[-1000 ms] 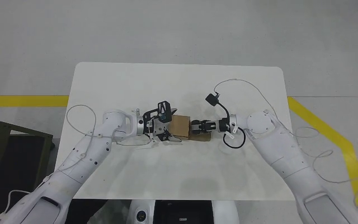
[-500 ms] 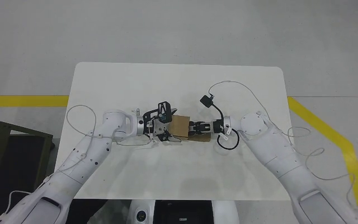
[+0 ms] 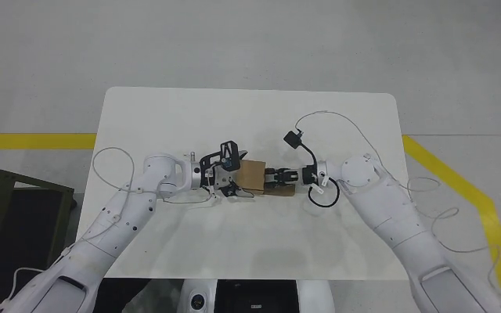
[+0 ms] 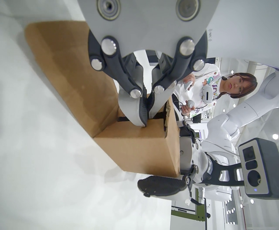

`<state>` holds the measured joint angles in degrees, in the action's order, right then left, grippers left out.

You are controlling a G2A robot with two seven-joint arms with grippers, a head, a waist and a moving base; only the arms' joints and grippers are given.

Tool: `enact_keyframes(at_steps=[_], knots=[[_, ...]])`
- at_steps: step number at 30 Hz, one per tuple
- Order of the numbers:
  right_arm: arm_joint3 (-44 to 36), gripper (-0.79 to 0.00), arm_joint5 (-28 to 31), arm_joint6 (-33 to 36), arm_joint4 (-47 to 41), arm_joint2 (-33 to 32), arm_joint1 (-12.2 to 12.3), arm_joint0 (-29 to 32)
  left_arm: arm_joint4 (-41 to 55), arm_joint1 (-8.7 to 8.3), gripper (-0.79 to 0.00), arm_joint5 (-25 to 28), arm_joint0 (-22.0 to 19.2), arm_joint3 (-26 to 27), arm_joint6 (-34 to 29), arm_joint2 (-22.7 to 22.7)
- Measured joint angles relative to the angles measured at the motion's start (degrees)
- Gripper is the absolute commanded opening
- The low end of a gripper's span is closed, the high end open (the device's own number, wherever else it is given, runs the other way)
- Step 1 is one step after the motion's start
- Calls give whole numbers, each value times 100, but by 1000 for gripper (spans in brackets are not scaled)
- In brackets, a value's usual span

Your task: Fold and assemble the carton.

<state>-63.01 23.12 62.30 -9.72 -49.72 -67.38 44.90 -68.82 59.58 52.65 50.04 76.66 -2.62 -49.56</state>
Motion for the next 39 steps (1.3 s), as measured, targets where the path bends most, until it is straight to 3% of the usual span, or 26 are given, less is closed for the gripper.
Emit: enact_keyframes(at_steps=[8,16,19,29,39], knots=[[-786,-751,-437,134,308,-783,334,538,51,9,0,-9,37,18,-12,-71],[-1570,-520,-942,144,740,-1600,643,1347,150,17,0,-24,77,31,-66,-148],[-1704,-493,-1045,103,862,-1783,708,1546,159,19,0,-29,91,44,-87,-169],[-1737,-443,-1108,-122,963,-1897,760,1697,171,32,0,1,115,65,-140,-212],[-1329,-413,-980,-334,773,-1539,659,1450,144,48,0,37,130,76,-154,-239]])
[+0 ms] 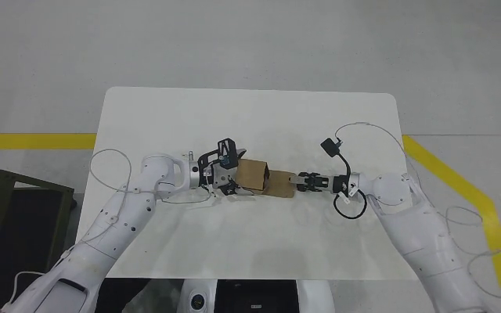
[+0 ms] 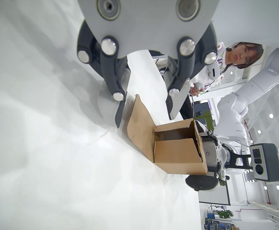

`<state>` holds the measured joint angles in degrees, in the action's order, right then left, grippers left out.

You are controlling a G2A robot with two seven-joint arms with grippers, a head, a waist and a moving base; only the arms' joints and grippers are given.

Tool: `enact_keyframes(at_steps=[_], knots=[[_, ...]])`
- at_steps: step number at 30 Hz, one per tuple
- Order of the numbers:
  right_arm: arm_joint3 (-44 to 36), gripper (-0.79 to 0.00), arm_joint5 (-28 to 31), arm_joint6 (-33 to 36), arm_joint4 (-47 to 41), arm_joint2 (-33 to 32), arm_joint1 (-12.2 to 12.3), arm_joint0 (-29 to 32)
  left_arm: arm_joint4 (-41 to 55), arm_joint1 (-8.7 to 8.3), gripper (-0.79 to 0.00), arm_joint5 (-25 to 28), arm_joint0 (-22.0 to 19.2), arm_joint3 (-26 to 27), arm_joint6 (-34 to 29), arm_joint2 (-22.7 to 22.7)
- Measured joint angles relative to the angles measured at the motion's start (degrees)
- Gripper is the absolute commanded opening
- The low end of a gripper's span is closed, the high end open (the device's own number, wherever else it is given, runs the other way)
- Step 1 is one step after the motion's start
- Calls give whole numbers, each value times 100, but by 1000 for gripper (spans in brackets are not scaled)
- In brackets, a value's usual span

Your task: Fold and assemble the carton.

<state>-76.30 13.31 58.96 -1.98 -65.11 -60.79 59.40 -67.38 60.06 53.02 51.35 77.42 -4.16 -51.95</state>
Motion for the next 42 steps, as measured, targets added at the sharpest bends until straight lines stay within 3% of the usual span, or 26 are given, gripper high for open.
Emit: enact_keyframes(at_steps=[31,34,38,42], knots=[[280,-397,308,322,-718,1002,-342,-830,-159,43,0,21,43,37,-7,-69],[341,-191,373,324,-752,1050,-368,-905,-172,47,0,21,45,29,-13,-73],[399,-126,429,333,-809,1087,-391,-959,-176,53,0,43,46,23,-22,-74],[429,-154,536,323,-933,1079,-405,-967,-185,58,0,63,49,13,-24,-76]])
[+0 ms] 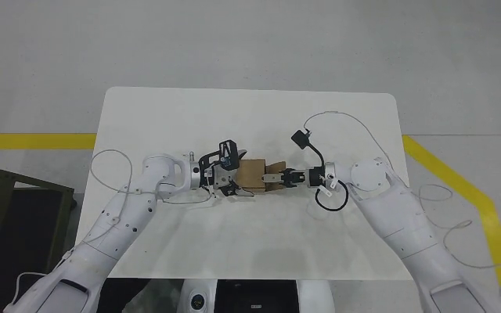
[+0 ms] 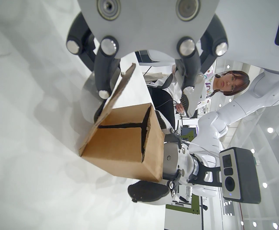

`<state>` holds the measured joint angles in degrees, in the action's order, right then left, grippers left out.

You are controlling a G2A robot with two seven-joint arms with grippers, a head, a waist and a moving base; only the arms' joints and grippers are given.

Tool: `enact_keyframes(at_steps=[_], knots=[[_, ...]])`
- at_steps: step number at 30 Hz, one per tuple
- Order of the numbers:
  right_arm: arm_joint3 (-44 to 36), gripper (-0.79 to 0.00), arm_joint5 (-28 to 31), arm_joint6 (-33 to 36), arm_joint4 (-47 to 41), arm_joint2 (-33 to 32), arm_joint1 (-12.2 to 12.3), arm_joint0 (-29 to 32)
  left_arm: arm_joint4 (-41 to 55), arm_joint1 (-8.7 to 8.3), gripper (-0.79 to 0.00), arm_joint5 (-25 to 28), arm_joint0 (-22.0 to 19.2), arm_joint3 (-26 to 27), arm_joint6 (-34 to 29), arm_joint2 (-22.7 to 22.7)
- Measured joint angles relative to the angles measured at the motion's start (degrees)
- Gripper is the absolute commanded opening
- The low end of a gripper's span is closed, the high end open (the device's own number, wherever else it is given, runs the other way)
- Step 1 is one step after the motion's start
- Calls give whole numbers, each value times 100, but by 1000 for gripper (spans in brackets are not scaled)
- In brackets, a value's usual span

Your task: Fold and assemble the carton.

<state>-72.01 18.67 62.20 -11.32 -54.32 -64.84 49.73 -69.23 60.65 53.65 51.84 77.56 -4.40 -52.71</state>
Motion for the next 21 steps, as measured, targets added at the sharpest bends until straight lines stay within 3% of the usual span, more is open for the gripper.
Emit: enact_keyframes(at_steps=[11,16,21], knots=[[110,-234,338,-16,-391,82,-77,-36,-37,13,0,39,4,-18,-20,-5],[242,-397,445,-51,-534,88,-102,-28,-49,18,0,51,8,-27,-35,-10],[370,-431,502,-87,-620,82,-117,5,-53,25,0,66,8,-30,-40,-11]])
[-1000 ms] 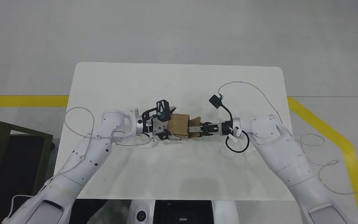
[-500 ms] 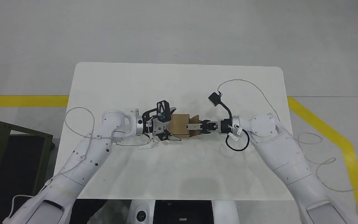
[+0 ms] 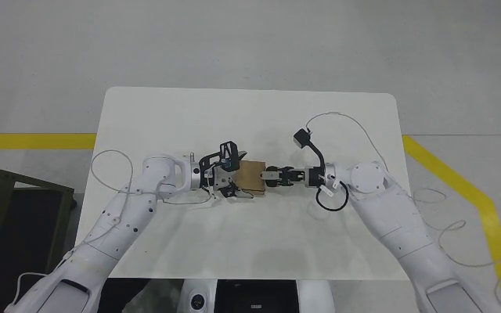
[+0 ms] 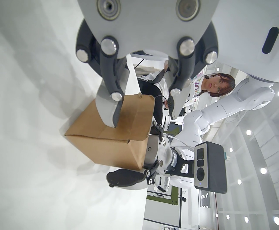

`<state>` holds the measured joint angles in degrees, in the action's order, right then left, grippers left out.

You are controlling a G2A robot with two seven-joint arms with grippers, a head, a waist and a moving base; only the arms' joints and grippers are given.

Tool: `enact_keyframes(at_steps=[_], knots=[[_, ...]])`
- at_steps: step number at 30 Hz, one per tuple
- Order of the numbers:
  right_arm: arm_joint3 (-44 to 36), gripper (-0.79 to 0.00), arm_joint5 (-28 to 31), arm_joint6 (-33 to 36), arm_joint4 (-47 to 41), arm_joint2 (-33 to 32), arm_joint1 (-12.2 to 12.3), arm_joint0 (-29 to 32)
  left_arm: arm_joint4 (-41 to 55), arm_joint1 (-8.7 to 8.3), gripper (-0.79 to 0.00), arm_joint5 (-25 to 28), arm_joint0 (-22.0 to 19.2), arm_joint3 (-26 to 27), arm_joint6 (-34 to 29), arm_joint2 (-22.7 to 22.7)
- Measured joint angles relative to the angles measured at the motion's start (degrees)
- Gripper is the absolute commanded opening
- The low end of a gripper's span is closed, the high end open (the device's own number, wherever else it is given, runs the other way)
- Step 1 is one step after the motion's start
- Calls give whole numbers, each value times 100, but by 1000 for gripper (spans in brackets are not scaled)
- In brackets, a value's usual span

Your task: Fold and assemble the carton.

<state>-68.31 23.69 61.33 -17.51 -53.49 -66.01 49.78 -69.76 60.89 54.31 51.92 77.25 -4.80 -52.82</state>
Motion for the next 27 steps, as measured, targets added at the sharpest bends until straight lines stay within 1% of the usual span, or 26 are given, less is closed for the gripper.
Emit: enact_keyframes(at_steps=[13,16,27], knots=[[241,-493,137,-3,-148,33,-48,47,-36,14,0,14,4,-9,1,-11],[288,-523,137,12,-115,46,-56,37,-39,18,0,11,5,-15,4,-14],[322,-529,47,50,168,13,-41,-2,-54,28,0,17,5,-27,10,-30]])
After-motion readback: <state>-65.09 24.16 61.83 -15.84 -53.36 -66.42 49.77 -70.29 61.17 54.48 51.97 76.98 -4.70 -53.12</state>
